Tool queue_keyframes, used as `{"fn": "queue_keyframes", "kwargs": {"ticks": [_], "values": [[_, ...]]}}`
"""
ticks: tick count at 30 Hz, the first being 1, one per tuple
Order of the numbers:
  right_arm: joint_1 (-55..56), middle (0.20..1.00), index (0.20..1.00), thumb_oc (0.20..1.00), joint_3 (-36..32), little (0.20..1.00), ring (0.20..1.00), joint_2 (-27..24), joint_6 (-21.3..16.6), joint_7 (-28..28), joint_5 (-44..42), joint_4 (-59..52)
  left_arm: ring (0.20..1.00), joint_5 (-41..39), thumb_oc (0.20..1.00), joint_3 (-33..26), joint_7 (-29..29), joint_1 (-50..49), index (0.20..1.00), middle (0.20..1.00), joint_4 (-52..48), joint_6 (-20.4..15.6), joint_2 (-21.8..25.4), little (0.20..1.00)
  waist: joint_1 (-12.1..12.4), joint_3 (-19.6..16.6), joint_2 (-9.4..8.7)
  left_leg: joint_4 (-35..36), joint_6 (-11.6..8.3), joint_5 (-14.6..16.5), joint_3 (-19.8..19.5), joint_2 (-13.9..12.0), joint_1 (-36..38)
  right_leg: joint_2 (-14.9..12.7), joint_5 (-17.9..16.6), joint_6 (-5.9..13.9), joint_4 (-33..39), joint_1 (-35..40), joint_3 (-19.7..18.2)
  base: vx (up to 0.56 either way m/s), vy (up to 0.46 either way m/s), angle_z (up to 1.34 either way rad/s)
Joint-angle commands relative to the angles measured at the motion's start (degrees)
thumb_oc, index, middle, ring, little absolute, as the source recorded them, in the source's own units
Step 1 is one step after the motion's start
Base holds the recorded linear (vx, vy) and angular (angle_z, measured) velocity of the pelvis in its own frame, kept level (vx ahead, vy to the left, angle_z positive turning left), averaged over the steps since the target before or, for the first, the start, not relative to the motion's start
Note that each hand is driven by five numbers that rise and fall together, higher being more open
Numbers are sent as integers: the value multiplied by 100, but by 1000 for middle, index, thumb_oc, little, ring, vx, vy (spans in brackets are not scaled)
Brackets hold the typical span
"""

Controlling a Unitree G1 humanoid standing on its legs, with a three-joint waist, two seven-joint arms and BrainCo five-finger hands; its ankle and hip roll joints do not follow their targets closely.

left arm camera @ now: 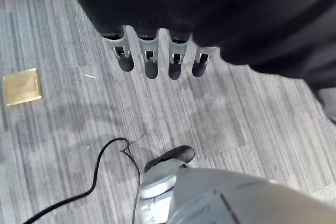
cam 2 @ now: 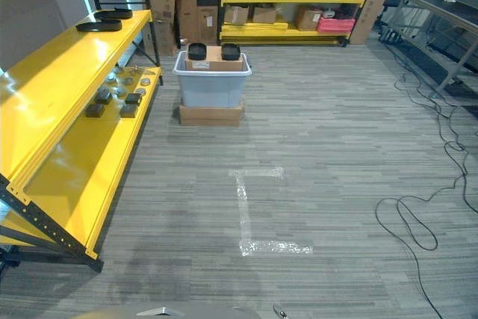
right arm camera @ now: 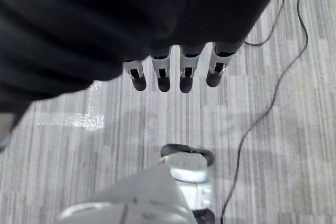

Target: Move parts from the plastic box to the shelf.

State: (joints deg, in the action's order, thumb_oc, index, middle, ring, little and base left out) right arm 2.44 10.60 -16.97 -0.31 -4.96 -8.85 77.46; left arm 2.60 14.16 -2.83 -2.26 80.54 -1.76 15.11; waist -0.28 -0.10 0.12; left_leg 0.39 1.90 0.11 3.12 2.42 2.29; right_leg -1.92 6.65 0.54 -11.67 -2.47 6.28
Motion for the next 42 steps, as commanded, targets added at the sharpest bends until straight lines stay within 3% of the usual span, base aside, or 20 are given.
{"fn": "queue_keyframes", "kwargs": {"ticks": [1,13,24,32,42], "values": [[-338,1000,1000,1000,113,1000,1000,-215,-122,-44,-29,263,1000,127,1000,-26,26,396,1000,1000,324,-168,164,1000,-55,96,-49,461,-459,194,47,-519,508,-506,-829,704,1667,886,78,0,0,0],[-305,1000,1000,1000,375,1000,1000,-178,-17,36,731,456,1000,-388,1000,-400,-32,334,1000,1000,442,-87,68,1000,-72,67,-78,461,-478,180,28,-538,485,-481,-818,681,1667,886,91,-2,0,1],[-303,1000,1000,1000,327,1000,1000,-87,2,100,631,487,1000,-243,1000,-415,87,347,1000,1000,453,-94,144,1000,-67,20,-116,461,-481,200,33,-553,491,-472,-797,681,1667,899,73,0,0,0],[-257,1000,1000,1000,292,1000,1000,-19,-55,86,371,505,1000,115,1000,-50,394,416,1000,1000,-50,-366,248,1000,-42,51,-126,461,-471,206,-28,-519,477,-496,-797,690,1667,929,123,-10,-2,2],[-260,1000,1000,1000,340,1000,1000,-40,-99,113,456,446,1000,165,1000,-29,341,334,1000,1000,61,-363,202,1000,-33,89,-128,461,-478,206,-37,-520,462,-495,-782,700,1667,921,148,-3,-1,1]]}}
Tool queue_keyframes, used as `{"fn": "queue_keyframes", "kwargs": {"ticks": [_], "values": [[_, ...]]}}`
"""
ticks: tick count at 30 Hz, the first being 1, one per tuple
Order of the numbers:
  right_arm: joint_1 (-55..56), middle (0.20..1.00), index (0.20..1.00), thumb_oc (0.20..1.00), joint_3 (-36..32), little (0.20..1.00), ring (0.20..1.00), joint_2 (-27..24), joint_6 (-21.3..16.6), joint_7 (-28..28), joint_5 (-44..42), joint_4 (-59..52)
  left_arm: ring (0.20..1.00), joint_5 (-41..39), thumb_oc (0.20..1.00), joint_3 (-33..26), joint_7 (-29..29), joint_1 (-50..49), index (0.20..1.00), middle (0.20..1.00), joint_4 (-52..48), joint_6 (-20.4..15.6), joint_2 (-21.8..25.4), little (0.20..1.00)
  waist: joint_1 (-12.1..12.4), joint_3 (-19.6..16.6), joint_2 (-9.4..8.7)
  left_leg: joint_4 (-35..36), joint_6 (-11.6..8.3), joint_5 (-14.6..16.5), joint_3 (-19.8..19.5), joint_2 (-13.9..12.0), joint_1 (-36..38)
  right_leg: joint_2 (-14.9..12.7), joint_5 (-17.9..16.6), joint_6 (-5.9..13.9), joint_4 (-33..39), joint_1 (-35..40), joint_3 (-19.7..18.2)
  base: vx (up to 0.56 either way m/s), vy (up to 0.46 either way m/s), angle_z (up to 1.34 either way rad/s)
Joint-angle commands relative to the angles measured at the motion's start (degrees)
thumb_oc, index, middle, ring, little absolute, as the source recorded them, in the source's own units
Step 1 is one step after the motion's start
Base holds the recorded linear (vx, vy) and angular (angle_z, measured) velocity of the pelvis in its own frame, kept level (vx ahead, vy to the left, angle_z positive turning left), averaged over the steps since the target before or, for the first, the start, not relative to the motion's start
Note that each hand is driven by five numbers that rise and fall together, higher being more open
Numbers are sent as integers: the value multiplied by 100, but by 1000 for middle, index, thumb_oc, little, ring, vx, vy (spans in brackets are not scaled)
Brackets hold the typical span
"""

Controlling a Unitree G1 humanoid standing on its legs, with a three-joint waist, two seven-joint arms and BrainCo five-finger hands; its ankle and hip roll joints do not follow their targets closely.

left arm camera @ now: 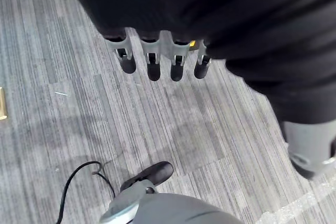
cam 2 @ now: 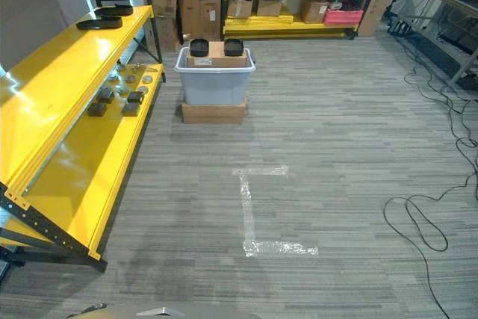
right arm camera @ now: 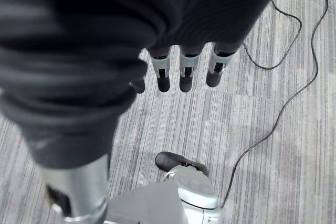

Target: Move parts from the plastic box to the shelf.

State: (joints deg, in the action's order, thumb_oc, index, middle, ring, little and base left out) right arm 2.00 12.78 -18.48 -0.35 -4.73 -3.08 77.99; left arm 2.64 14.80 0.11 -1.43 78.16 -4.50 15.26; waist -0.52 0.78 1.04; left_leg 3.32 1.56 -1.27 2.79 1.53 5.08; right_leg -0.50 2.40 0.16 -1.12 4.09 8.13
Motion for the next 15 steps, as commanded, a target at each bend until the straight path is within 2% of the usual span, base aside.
{"fn": "queue_keyframes", "kwargs": {"ticks": [1,9,15], "values": [[-222,1000,1000,1000,120,1000,1000,108,-99,88,-122,380,1000,156,1000,-105,32,239,1000,1000,313,-86,189,1000,-9,1,-221,168,-445,346,-5,-432,177,-635,-352,735,612,263,-33,0,0,0],[-233,1000,1000,1000,211,1000,1000,130,-48,-9,-33,417,1000,17,1000,-188,-123,223,1000,1000,404,-57,203,1000,16,-14,-245,168,-453,356,-49,-438,164,-628,-330,730,612,271,-5,13,-4,3],[-219,1000,1000,1000,127,1000,1000,177,-19,-81,-279,509,1000,-15,1000,-166,-194,241,1000,1000,426,-52,154,1000,32,-55,-251,168,-453,393,-34,-445,236,-633,-300,739,612,340,7,17,-4,0]]}}
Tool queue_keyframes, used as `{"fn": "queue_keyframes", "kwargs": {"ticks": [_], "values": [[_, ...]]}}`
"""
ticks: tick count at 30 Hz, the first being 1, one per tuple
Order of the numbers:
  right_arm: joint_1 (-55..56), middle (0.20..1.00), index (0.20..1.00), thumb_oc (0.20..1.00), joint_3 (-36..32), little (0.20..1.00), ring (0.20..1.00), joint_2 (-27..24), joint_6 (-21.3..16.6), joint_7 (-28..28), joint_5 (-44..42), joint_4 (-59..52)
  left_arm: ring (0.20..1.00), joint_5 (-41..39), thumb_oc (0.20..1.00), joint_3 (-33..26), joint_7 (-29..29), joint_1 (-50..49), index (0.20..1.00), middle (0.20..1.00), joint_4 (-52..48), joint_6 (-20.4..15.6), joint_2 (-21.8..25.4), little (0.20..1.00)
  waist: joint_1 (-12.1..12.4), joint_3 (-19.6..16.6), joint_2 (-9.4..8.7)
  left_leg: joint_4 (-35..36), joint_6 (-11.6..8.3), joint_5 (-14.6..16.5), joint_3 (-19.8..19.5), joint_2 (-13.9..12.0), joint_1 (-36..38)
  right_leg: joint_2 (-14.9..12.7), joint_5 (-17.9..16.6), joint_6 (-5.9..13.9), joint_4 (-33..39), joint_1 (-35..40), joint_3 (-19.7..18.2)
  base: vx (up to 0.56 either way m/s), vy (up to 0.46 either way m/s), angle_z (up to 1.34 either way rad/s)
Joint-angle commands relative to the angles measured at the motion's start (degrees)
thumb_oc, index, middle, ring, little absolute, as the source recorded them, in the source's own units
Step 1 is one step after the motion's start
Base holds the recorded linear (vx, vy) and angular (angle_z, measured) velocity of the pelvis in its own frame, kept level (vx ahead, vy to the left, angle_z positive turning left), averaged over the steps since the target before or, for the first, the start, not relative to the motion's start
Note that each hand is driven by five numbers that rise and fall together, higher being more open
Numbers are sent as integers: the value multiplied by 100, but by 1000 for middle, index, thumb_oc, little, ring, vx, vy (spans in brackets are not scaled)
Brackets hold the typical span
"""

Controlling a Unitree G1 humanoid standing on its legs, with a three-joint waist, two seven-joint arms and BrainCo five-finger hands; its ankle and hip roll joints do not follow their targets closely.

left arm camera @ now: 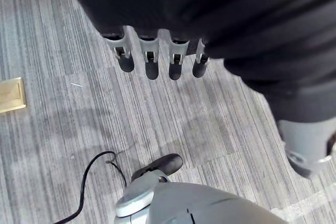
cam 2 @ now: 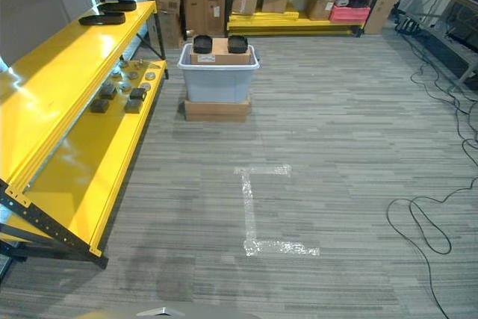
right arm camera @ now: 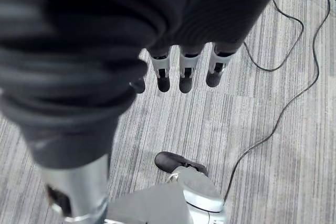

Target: Move parts from the plastic box to the shelf.

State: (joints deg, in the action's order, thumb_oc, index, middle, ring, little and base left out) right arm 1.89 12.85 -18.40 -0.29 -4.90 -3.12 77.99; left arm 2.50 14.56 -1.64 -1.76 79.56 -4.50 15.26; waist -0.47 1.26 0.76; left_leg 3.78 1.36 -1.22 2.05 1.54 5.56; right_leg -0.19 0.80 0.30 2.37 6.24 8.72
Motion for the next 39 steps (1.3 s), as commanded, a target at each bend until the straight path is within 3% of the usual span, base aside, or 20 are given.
{"fn": "queue_keyframes", "kwargs": {"ticks": [1,9,14,15,17,19,20,22,23,24,29,35,38,39], "values": [[-218,1000,1000,1000,102,1000,1000,163,-24,-48,-304,517,1000,-21,1000,-152,-17,276,1000,1000,287,-46,142,1000,25,-104,-218,122,-432,391,40,-448,195,-665,-137,727,263,130,-55,39,4,-2],[-219,1000,1000,1000,168,1000,1000,234,-17,-48,-285,478,1000,-45,1000,-97,-25,340,1000,1000,329,-26,56,1000,31,-140,-229,122,-422,412,60,-449,231,-659,-127,717,263,134,-69,0,0,0],[-290,1000,1000,1000,165,1000,1000,300,-123,159,-422,74,1000,-672,1000,-310,42,362,1000,1000,76,-150,-14,1000,52,-161,-262,122,-414,441,71,-445,274,-663,-117,722,263,164,-97,5,-2,-1],[-262,1000,1000,1000,159,1000,1000,276,-337,389,-621,-758,1000,-1221,1000,-423,266,418,1000,1000,-589,-339,-30,1000,56,-104,-265,122,-415,447,71,-454,304,-660,-115,723,263,194,-108,-6,-5,-6],[-220,1000,1000,1000,117,1000,1000,234,-431,552,-693,-1207,1000,-1445,1000,-385,397,434,1000,1000,-1013,-457,-32,1000,46,-93,-261,122,-414,438,65,-447,282,-664,-121,727,263,174,-104,-8,-1,-3],[-175,1000,1000,1000,79,1000,1000,42,-667,850,-620,-2177,1000,-1543,1000,-128,526,388,1000,1000,-2304,-747,45,1000,21,-36,-240,122,-405,447,62,-442,277,-670,-126,746,263,165,-111,-16,5,-1],[-175,1000,1000,1000,79,1000,1000,42,-667,851,-620,-2177,1000,-1542,1000,-128,527,387,1000,1000,-2304,-747,45,1000,21,-35,-240,122,-405,447,62,-442,278,-670,-125,746,263,166,-111,0,0,0],[-385,1000,1000,1000,69,1000,1000,-222,-951,1155,-452,-3021,1000,-1586,1000,86,752,509,1000,1000,-3756,-1026,268,1000,11,34,-219,122,-396,468,63,-445,289,-684,-133,767,263,168,-116,-33,-3,-4],[-572,1000,1000,1000,24,1000,1000,-418,-1065,1334,-394,-3967,1000,-1815,1000,39,946,621,1000,1000,-4772,-1161,391,1000,9,87,-230,122,-385,468,72,-447,277,-685,-155,762,263,154,-136,-21,-12,-5],[-572,1000,1000,1000,24,1000,1000,-418,-1065,1334,-394,-3967,1000,-1815,1000,39,946,621,1000,1000,-4772,-1161,391,1000,9,87,-230,122,-385,468,72,-447,277,-685,-155,762,263,154,-136,-20,-15,-4],[-481,1000,1000,1000,-487,1000,1000,-875,-1236,1608,383,-6434,1000,-1170,1000,-351,1194,531,1000,1000,-7190,-1291,834,1000,-40,253,-230,122,-336,531,133,-460,326,-686,-181,759,245,168,-218,-3,-7,-1],[-232,1000,1000,1000,-802,1000,1000,-880,-1525,1373,397,-7720,1000,-1162,1000,-593,903,337,1000,1000,-8212,-1381,998,1000,-147,485,-220,122,-317,521,243,-515,431,-651,-106,708,0,53,-362,29,-48,-9],[-216,1000,1000,1000,-811,1000,1000,-882,-1558,1339,371,-7831,1000,-1187,1000,-596,853,305,1000,1000,-8274,-1385,1003,1000,-165,516,-213,122,-317,514,262,-529,445,-638,-82,697,-51,19,-380,20,-45,-13],[-173,1000,1000,1000,-846,1000,1000,-766,-1648,1223,11,-8050,1000,-1399,1000,-558,777,299,1000,1000,-8306,-1343,976,1000,-194,591,-197,111,-320,470,307,-570,467,-598,-3,652,-221,-81,-440,68,-155,-8]]}}
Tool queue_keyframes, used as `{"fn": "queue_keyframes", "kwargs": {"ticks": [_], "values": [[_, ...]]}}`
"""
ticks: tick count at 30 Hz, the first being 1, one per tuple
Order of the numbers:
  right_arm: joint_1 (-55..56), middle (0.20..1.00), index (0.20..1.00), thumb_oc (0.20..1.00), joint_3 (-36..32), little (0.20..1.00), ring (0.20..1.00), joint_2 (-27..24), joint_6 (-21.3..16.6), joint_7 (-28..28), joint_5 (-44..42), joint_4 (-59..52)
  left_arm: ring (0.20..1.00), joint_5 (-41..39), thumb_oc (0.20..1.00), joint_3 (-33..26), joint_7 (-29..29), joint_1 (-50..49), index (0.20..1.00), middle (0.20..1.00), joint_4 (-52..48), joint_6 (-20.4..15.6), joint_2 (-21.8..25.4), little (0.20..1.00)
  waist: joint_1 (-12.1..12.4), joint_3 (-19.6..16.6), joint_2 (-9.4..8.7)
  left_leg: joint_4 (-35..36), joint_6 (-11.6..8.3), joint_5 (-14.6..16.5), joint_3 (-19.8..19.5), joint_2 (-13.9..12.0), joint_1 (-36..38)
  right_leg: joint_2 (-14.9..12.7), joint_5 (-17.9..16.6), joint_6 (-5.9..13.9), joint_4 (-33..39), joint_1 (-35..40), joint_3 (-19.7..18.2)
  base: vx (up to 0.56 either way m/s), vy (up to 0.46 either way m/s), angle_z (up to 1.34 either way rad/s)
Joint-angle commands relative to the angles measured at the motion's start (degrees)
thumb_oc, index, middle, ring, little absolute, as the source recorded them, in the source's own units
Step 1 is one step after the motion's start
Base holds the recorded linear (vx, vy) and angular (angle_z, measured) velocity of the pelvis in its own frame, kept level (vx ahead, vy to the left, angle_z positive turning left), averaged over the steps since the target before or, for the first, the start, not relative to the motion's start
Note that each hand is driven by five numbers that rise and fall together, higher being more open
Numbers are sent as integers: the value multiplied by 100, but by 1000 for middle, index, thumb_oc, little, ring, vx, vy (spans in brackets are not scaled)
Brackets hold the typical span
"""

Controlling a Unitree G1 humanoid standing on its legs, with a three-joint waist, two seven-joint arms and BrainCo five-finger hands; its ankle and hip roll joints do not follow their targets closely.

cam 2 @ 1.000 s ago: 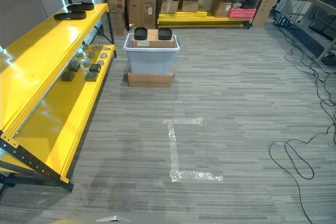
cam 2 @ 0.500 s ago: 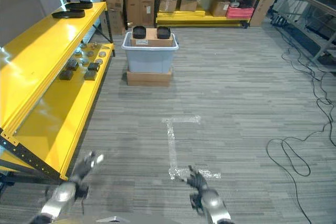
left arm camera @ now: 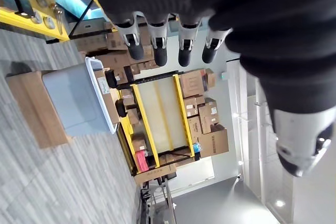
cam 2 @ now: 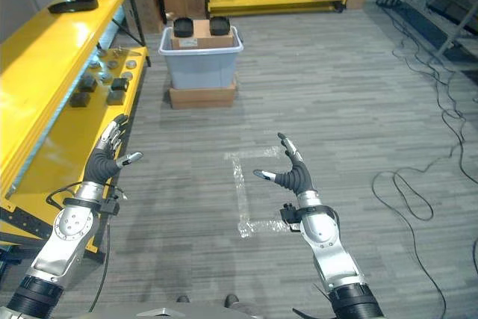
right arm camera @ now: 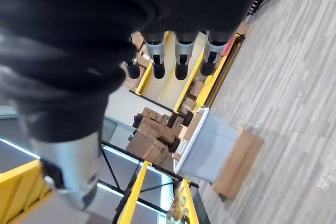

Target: Move parts from the plastic box to the shelf.

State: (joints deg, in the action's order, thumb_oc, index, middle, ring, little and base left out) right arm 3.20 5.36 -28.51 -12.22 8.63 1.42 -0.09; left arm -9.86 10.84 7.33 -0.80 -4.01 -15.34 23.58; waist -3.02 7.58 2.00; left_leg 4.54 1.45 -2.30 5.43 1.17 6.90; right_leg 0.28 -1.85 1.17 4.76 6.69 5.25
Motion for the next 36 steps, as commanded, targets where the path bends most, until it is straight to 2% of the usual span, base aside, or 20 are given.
{"fn": "queue_keyframes", "kwargs": {"ticks": [1,4,5,7,8,9,11,12,15,18,20,23,25,26,27,30,33,34,35,36], "values": [[-430,1000,1000,1000,11,1000,1000,232,-490,-210,-531,-383,1000,-328,1000,-104,-181,275,1000,1000,53,-247,117,1000,69,52,-346,-401,-353,716,-16,-570,137,-611,356,494,-572,-181,-174,83,-205,-14],[-520,1000,1000,1000,142,1000,1000,158,-550,-347,-670,-577,1000,-608,1000,-17,-229,349,1000,1000,17,-263,70,1000,155,144,-387,-1457,-457,584,-100,-645,-356,-516,422,307,-508,-106,-214,72,-204,-26],[-557,1000,1000,1000,194,1000,1000,164,-532,-361,-771,-595,1000,-686,1000,33,-221,404,1000,1000,-1,-241,65,1000,232,289,-431,-2335,-532,75,-284,-677,-900,-486,427,196,-521,-55,-216,3,-233,-8],[-569,1000,1000,1000,229,1000,1000,85,-534,-411,-939,-684,1000,-726,1000,108,-206,482,1000,1000,-20,-242,66,1000,391,511,-491,-3504,-602,-564,-846,-355,-1751,-458,417,87,-472,21,-218,6,-189,17],[-576,1000,1000,1000,218,1000,1000,85,-538,-416,-946,-678,1000,-725,1000,116,-202,498,1000,1000,-13,-245,67,1000,338,485,-471,-3604,-608,-547,-916,-347,-1859,-441,417,87,-462,-6,-157,143,-124,17],[-596,1000,1000,1000,251,1000,1000,1,-512,-403,-914,-634,1000,-670,1000,163,-154,518,1000,1000,30,-282,6,1000,448,559,-516,-3628,-552,-412,-990,-116,-2429,-469,473,73,-320,132,-159,223,-42,6],[-590,1000,1000,1000,218,1000,1000,-38,-547,-429,-892,-706,1000,-512,1000,110,-145,406,1000,1000,-70,-311,21,1000,547,463,-420,-2876,-510,-240,-958,-13,-2701,-395,545,128,-85,294,-157,450,57,19],[-640,1000,1000,1000,292,1000,1000,-38,-556,-380,-854,-630,1000,-532,1000,109,-169,307,1000,1000,-67,-307,23,1000,728,340,-322,-1450,-527,-430,-929,13,-2672,-312,677,189,24,444,-213,426,108,10],[-862,1000,1000,1000,459,1000,1000,-19,-491,-217,-591,-496,1000,-413,1000,148,-103,381,1000,1000,-3,-303,22,1000,911,309,-355,-600,-607,-679,-946,78,-2810,-286,868,212,24,619,-311,304,62,-35],[-766,1000,1000,1000,544,1000,1000,138,-469,-352,-430,-651,1000,-305,1000,163,-110,317,1000,1000,-16,-256,6,1000,966,45,-385,-328,-335,-788,-1171,201,-2427,-306,1094,310,-120,785,-441,438,166,-31],[-759,1000,1000,1000,592,1000,1000,222,-460,-380,-460,-628,1000,-254,1000,187,-122,323,1000,1000,-19,-267,56,1000,1001,-37,-469,-391,-233,-734,-1191,321,-2351,-430,1156,373,-323,754,-474,371,183,-80],[-829,1000,1000,1000,807,1000,1000,493,-373,-531,-639,-531,1000,-153,1000,185,-188,344,1000,1000,-49,-187,303,1000,988,-111,-660,-490,114,-424,-1089,484,-1877,-791,78,787,-2046,247,-720,402,235,-43],[-924,1000,1000,1000,895,1000,1000,550,-317,-628,-706,-538,1000,-184,1000,167,-228,343,1000,1000,-84,-174,379,1000,913,19,-549,-455,290,-231,-1087,429,-1506,-888,-695,888,-3366,-336,-678,205,176,-27],[-927,1000,1000,1000,895,1000,1000,550,-317,-627,-706,-538,1000,-184,1000,165,-228,344,1000,1000,-84,-174,379,1000,919,20,-552,-454,290,-232,-1080,430,-1508,-890,-689,889,-3381,-347,-687,295,216,5],[-1018,1000,1000,1000,988,1000,1000,618,-264,-667,-642,-500,1000,-86,1000,160,-209,396,1000,1000,-47,-132,435,1000,865,105,-401,-419,387,-44,-1088,303,-1163,-1043,-869,857,-3925,-735,-366,328,170,19],[-1008,1000,1000,1000,969,1000,1000,649,-242,-760,-719,-544,1000,-41,1000,77,-227,371,1000,1000,-66,-113,429,1000,794,133,-361,-371,405,151,-1082,267,-840,-1303,-703,804,-3741,-1045,-38,237,78,4],[-969,1000,1000,1000,956,1000,1000,658,-231,-840,-854,-572,1000,-129,1000,15,-298,291,1000,1000,-113,-128,406,1000,723,129,-337,-368,390,345,-1078,254,-608,-1282,-425,744,-3153,-1195,142,392,-17,9],[-932,1000,1000,1000,927,1000,1000,634,-221,-834,-893,-497,1000,-121,1000,6,-357,214,1000,1000,-133,-103,358,1000,630,118,-347,-330,361,584,-1110,261,-306,-992,-112,701,-2140,-1381,170,597,-98,10],[-855,1000,1000,1000,917,1000,1000,618,-218,-854,-957,-458,1000,-92,1000,-1,-380,167,1000,1000,-111,-102,291,1000,528,116,-367,-204,298,765,-1187,253,69,-702,-169,752,-1222,-1507,59,597,-98,10],[-855,1000,1000,1000,917,1000,1000,618,-218,-854,-957,-458,1000,-92,1000,-1,-380,167,1000,1000,-111,-102,291,1000,528,116,-367,-204,298,765,-1187,253,69,-702,-169,752,-1222,-1507,59,434,-79,-36]]}}
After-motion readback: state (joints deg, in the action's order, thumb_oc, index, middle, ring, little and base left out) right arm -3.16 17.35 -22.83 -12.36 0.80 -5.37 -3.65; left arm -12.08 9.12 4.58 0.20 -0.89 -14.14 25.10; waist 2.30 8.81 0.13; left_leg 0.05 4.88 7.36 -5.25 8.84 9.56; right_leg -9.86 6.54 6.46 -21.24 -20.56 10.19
